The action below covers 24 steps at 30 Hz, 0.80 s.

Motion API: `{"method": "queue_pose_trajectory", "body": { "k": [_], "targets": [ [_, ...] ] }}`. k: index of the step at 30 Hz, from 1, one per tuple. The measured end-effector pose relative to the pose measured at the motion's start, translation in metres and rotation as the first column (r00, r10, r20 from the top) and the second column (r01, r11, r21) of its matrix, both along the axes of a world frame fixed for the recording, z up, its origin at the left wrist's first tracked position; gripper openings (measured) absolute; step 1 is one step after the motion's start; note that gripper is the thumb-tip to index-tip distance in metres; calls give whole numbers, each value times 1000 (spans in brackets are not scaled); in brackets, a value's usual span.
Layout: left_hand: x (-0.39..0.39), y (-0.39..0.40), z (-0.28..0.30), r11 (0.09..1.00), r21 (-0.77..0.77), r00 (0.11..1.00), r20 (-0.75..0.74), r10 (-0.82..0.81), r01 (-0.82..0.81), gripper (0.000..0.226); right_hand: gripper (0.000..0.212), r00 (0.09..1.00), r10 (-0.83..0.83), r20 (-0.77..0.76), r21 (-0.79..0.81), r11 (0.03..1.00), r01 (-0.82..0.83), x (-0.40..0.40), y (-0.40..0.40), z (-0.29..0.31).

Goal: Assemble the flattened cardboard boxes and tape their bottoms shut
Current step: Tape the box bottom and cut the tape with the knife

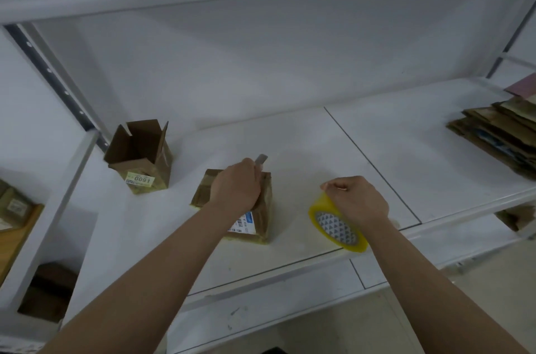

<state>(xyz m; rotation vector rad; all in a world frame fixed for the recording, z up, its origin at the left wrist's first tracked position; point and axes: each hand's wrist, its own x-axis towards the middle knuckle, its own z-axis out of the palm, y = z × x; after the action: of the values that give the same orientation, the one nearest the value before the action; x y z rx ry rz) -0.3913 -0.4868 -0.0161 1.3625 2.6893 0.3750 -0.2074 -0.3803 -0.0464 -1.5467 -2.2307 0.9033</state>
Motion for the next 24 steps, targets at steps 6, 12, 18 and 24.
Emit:
{"method": "queue_pose_trajectory", "body": {
  "k": [6,12,18,24],
  "targets": [
    [27,0,-5,991,-24,989,-69,132,-134,33,25,999,31,-13,3,1000,-31,-21,-5,-8],
    [37,4,-15,993,11,982,-145,122,-122,22,26,999,37,-27,2,999,-37,-28,-7,-15],
    [16,-21,-11,970,-76,959,-151,-241,232,33,24,996,2,-94,-2,1000,-2,-27,-3,-10],
    [-44,-63,0,798,-170,812,25,-583,578,65,20,981,5,-193,-3,1000,-6,-32,2,6]
  ]
}}
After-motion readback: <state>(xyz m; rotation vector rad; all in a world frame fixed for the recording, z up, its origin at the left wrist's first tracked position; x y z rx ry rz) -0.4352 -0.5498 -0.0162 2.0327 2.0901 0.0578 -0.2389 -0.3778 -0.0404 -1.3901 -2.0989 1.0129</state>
